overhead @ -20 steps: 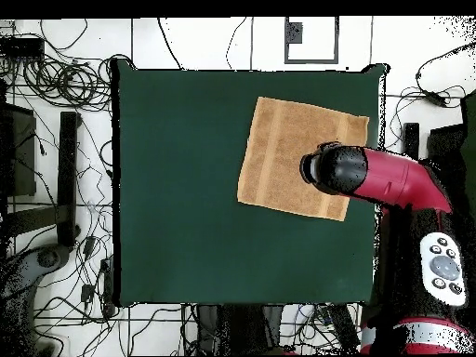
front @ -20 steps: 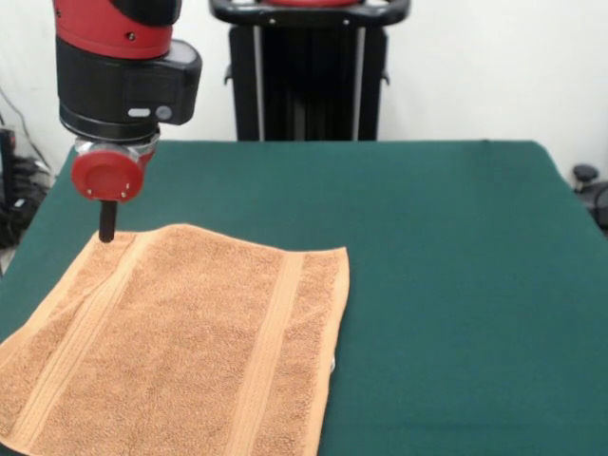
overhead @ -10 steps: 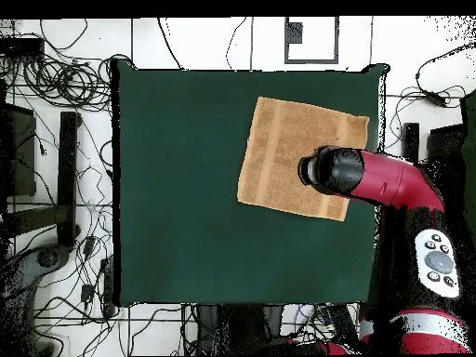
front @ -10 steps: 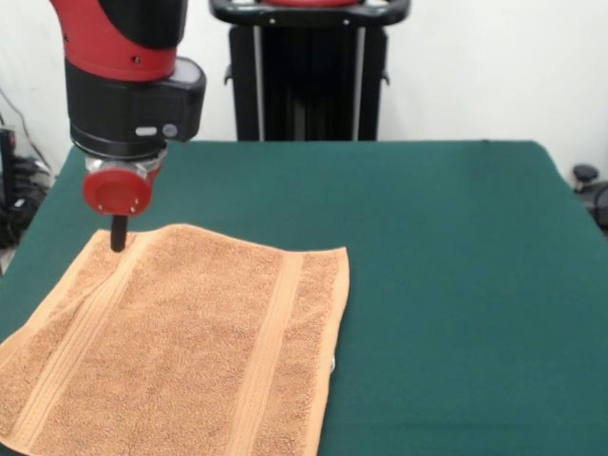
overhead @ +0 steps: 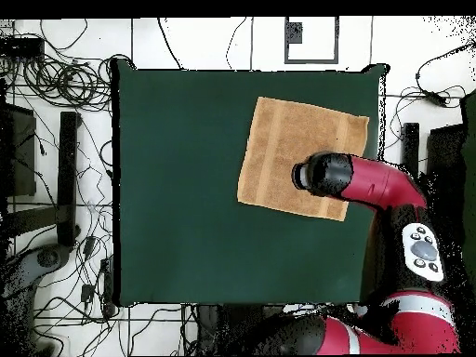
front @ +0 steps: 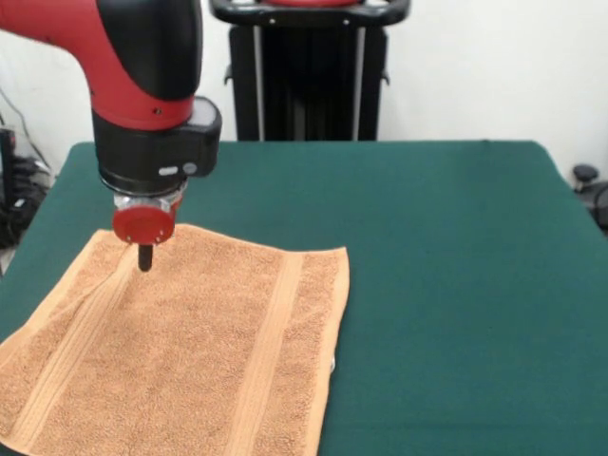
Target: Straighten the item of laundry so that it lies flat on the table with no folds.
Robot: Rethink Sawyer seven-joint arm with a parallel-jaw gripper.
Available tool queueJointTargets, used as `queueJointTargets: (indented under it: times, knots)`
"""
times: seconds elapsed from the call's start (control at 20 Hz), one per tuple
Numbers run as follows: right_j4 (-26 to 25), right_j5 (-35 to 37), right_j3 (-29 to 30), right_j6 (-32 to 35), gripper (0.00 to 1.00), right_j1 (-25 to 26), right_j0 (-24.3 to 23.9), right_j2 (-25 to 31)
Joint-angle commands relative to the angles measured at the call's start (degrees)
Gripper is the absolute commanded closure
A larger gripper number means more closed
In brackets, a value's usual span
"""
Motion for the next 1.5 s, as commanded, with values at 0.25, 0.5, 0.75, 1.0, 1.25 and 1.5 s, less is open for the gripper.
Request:
queueJointTargets:
  times: [0.25,0.5,0.75,1.0,1.25,1.5]
  knots:
    - [2.1,0.9,1.7,-2.4,1.00,5.3,-0.1,5.4]
    - [1.6,-0.3,1.3,-2.9,1.00,6.5,-0.2,5.6]
    - [1.4,0.8,-1.9,-3.8,1.00,9.5,0.4,6.3]
    - [2.3,2.7,-3.2,-3.8,1.00,9.9,0.7,7.0]
    - [3.2,2.7,-3.8,-2.4,1.00,10.5,1.2,7.3]
    - [4.8,5.8,-5.6,-1.5,1.00,11.0,1.8,7.9]
